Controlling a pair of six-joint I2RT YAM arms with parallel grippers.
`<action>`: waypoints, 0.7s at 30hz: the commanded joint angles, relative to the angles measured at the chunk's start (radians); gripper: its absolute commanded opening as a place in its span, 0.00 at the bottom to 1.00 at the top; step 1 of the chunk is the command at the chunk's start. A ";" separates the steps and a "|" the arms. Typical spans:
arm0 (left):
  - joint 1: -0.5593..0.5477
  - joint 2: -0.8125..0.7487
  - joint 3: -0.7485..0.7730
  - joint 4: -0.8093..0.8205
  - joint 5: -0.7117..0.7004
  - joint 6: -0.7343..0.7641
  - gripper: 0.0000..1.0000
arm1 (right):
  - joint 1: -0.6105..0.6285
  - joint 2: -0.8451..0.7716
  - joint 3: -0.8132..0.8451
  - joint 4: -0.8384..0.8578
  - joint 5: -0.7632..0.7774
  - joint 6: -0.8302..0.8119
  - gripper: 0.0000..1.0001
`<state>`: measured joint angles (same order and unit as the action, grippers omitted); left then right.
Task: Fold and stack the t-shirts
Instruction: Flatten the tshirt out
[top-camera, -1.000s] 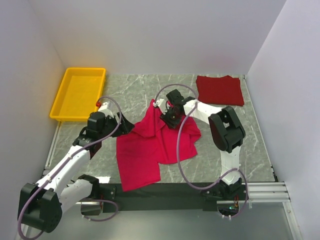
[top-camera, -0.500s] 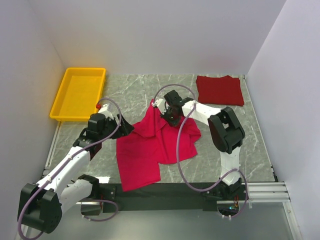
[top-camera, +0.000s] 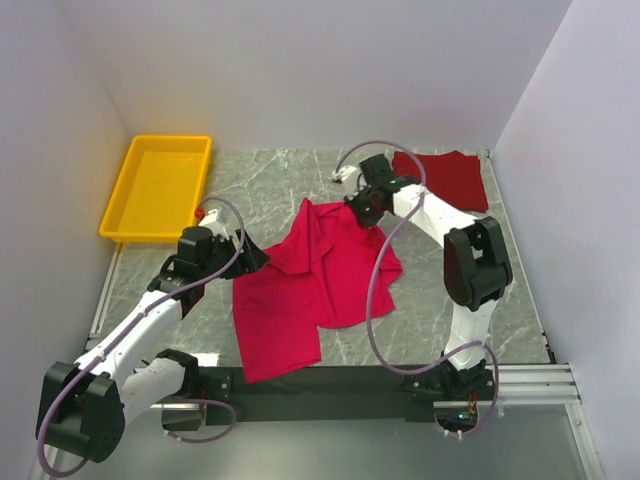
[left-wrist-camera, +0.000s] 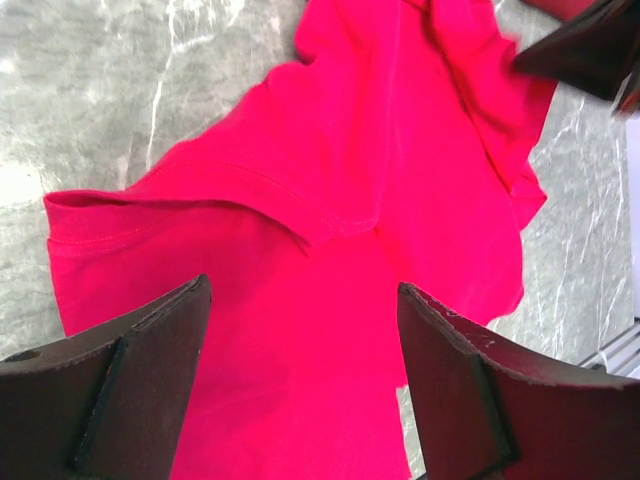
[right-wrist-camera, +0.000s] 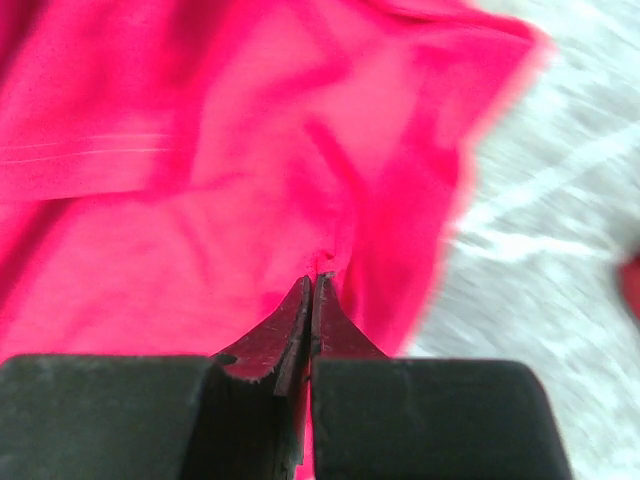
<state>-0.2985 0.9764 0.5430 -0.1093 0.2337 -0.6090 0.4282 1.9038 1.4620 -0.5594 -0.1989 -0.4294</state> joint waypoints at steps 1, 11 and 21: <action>0.001 0.018 0.021 0.046 0.041 0.023 0.80 | -0.092 -0.017 0.057 0.035 0.032 0.044 0.00; -0.001 0.083 0.040 0.099 0.105 0.051 0.80 | -0.201 0.057 0.087 0.249 0.321 0.095 0.21; -0.002 0.192 0.113 0.069 0.174 0.172 0.77 | -0.269 -0.035 0.112 0.225 0.122 0.140 0.57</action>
<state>-0.2981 1.1511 0.5980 -0.0635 0.3573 -0.5144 0.1951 1.9774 1.5364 -0.3252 0.1257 -0.3050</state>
